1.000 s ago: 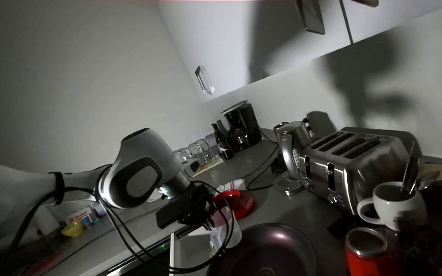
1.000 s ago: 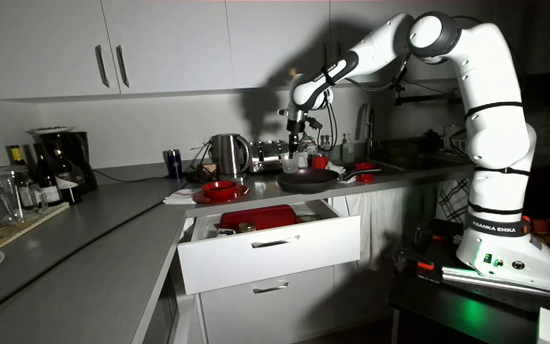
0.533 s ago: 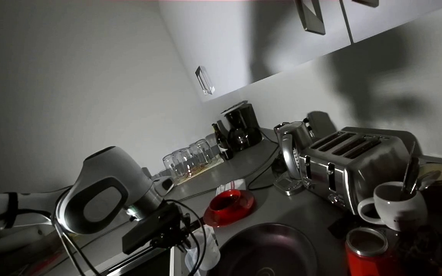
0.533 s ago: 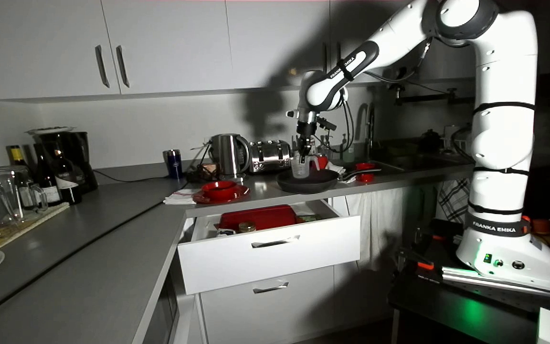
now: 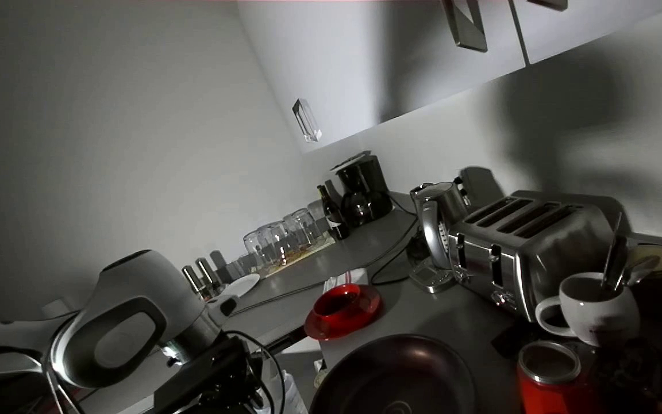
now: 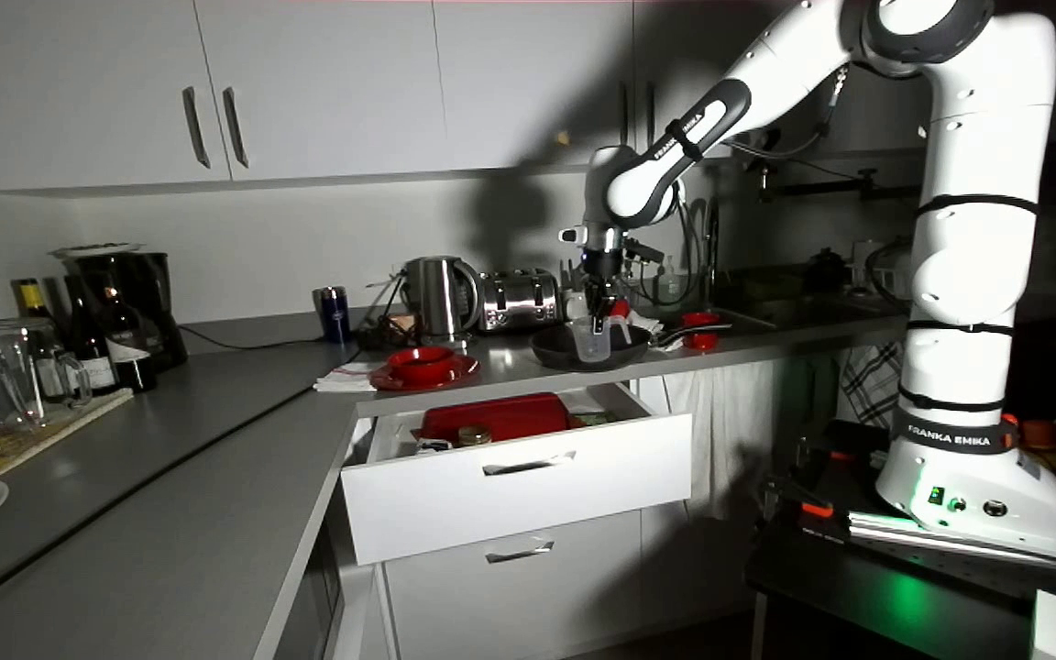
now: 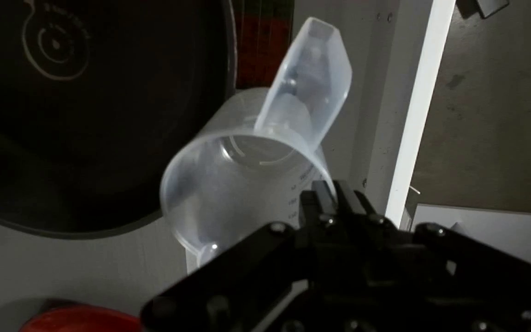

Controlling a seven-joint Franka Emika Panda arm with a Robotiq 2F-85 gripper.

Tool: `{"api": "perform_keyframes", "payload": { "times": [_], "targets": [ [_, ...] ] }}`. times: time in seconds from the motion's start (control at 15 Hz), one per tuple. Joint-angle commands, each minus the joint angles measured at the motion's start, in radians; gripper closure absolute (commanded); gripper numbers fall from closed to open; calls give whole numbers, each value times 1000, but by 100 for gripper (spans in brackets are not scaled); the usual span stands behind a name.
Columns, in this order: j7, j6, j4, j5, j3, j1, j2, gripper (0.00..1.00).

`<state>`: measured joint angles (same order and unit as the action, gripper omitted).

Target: Put the clear jar in the open drawer

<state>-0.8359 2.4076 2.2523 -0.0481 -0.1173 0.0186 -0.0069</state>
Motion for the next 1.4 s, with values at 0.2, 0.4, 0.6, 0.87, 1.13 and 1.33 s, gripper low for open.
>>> {"api": "perform_keyframes", "payload": {
  "times": [0.2, 0.4, 0.6, 0.87, 1.13, 1.33],
  "targets": [
    [-60, 24, 44, -53, 30, -38, 15, 93],
    [-58, 29, 44, -84, 30, -43, 22, 93],
    [-53, 42, 54, -112, 29, -48, 12, 93],
    [-51, 79, 98, -140, 23, -60, -19, 93],
    [-45, 127, 146, -164, 20, -74, -32, 93],
    [-42, 159, 164, -175, 22, -76, -27, 94]
  ]
}}
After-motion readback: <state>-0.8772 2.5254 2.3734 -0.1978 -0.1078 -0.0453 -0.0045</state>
